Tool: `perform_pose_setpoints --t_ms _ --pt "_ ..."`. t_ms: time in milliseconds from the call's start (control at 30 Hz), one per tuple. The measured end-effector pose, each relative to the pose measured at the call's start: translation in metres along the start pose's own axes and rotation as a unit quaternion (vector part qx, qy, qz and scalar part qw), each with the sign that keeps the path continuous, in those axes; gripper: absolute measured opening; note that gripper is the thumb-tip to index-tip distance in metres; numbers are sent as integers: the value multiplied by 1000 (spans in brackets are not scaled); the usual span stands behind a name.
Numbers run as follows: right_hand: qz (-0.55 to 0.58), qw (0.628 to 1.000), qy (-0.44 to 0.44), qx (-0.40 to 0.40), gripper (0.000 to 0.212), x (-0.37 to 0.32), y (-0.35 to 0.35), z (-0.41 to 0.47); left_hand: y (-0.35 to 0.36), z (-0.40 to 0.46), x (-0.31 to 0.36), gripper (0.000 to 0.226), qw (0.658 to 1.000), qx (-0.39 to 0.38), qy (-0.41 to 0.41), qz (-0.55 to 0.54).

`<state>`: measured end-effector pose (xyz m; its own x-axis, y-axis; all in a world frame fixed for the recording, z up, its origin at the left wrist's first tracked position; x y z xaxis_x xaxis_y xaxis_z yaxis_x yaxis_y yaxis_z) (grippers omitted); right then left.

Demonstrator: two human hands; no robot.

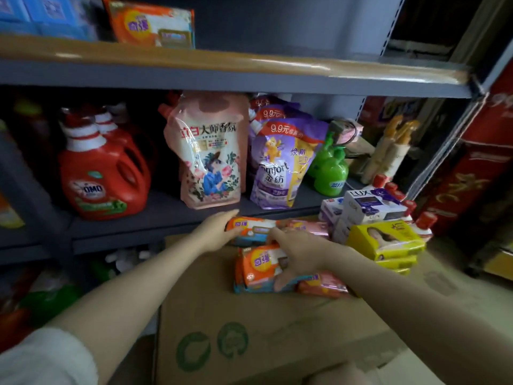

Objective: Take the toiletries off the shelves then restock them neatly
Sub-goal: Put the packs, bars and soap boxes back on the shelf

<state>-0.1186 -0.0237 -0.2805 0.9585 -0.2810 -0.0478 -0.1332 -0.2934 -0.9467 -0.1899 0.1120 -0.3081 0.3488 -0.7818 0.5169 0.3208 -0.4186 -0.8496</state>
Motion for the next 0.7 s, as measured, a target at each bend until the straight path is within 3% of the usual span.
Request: perform_pose_setpoints --t_ms 133,267,333,467,700 --pt "26 999 -29 8 82 0 1 -5 13 10 -6 68 998 -34 -55 2" --pt "105 992 -60 -20 60 5 -11 -5 16 20 -12 83 993 -68 -98 5" --pt "105 992 -74 -8 57 9 -21 -3 18 21 -14 76 990 -82 -112 -6" --pt "181 978 -77 71 54 23 -52 -4 20 18 -10 34 994 -76 -83 -3" --pt "240 944 -51 220 44 45 -96 4 25 -7 -8 61 990 -82 -116 -9"
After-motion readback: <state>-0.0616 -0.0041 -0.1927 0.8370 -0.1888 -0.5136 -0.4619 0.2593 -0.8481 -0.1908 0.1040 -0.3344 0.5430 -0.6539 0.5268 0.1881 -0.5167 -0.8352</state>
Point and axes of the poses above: each hand's wrist, its own z-axis towards the middle knuckle, its own y-axis out of the palm, x = y × z, the point moved 9 cm from there along z, towards the middle knuckle, and after that the axes turned 13 degrees about y, right-handed, at the moved point
